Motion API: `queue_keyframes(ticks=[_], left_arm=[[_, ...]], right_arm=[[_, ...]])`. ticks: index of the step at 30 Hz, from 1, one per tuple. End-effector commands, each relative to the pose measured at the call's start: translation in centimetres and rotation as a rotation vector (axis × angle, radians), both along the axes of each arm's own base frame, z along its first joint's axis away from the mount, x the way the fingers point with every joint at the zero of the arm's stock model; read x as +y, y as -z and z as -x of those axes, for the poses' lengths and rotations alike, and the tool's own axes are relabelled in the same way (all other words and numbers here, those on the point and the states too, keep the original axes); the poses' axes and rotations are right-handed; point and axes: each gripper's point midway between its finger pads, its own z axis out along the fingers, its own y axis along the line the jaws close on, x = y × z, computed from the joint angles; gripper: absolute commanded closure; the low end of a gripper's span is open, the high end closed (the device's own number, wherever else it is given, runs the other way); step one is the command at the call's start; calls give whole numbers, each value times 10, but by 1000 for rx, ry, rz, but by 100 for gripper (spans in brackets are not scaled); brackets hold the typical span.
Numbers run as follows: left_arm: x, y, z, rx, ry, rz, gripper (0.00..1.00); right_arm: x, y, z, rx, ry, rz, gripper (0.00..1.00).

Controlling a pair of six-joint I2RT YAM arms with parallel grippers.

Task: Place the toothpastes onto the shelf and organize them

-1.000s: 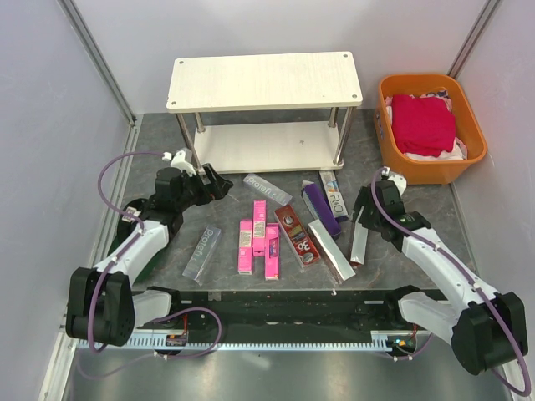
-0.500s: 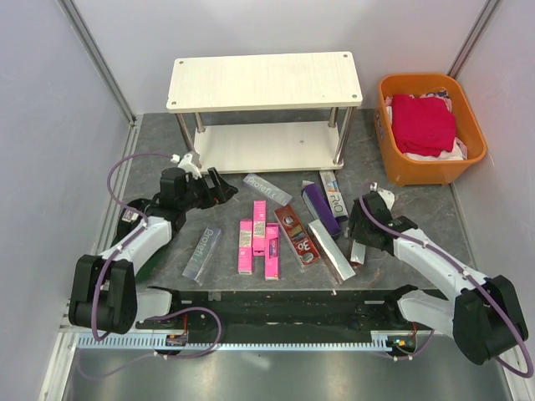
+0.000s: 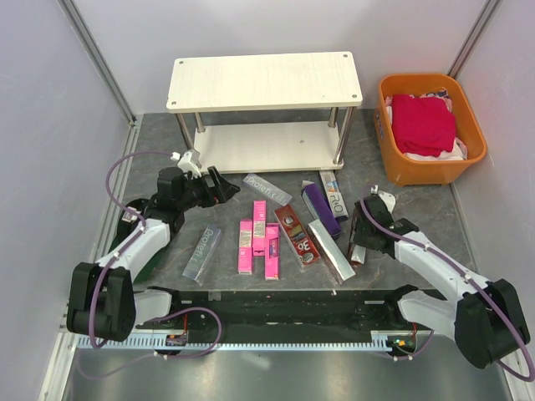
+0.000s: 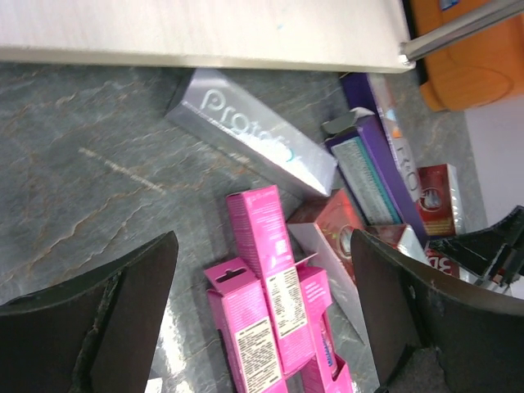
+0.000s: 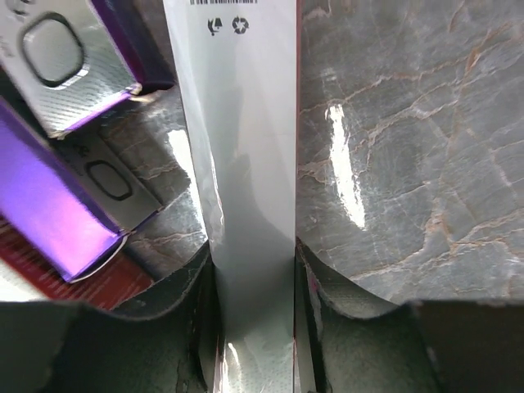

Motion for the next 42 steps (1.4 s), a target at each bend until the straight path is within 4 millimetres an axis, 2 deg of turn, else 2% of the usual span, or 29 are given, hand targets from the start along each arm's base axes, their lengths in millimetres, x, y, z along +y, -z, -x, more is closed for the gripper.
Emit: queue_keyframes(ticks=[1, 3, 7, 11, 12, 14, 17, 18, 23, 26, 28, 34, 36, 40, 42], left_arm=[[-13, -38, -1, -119, 64, 63, 6], [-17, -40, 0, -122, 86, 84, 6], [-27, -51, 2, -155, 145, 126, 7], [-34, -68, 4, -209, 194, 168, 7], [-36, -71, 5, -217, 212, 179, 7], [-40, -78, 6, -237, 237, 205, 7], [-50, -80, 12, -220, 305, 265, 7], [-54, -87, 16, -250, 348, 286, 7], [-67, -96, 22, -257, 404, 377, 7], [-77, -101, 26, -266, 436, 402, 7], [-88, -103, 31, -272, 471, 411, 7], [-111, -101, 42, -262, 536, 430, 8], [-115, -101, 46, -260, 554, 447, 9], [-123, -108, 55, -289, 607, 482, 11], [-127, -114, 63, -305, 654, 503, 15]], right_arm=[[10, -54, -35, -169, -26, -24, 78], [14, -74, -47, -212, -52, -20, 83], [27, -104, -66, -281, -114, -43, 86], [60, -135, -78, -367, -259, -157, 86], [77, -146, -78, -393, -325, -230, 87], [97, -162, -78, -447, -414, -308, 87], [130, -177, -66, -476, -568, -442, 87], [142, -180, -58, -469, -631, -491, 86], [192, -188, -34, -452, -825, -621, 87], [216, -193, -22, -448, -902, -675, 87], [224, -193, -14, -423, -922, -725, 87], [241, -227, -16, -521, -951, -861, 85], [243, -232, -16, -525, -959, -882, 85], [254, -233, -15, -500, -993, -940, 85], [257, -229, -14, -483, -995, -944, 85]])
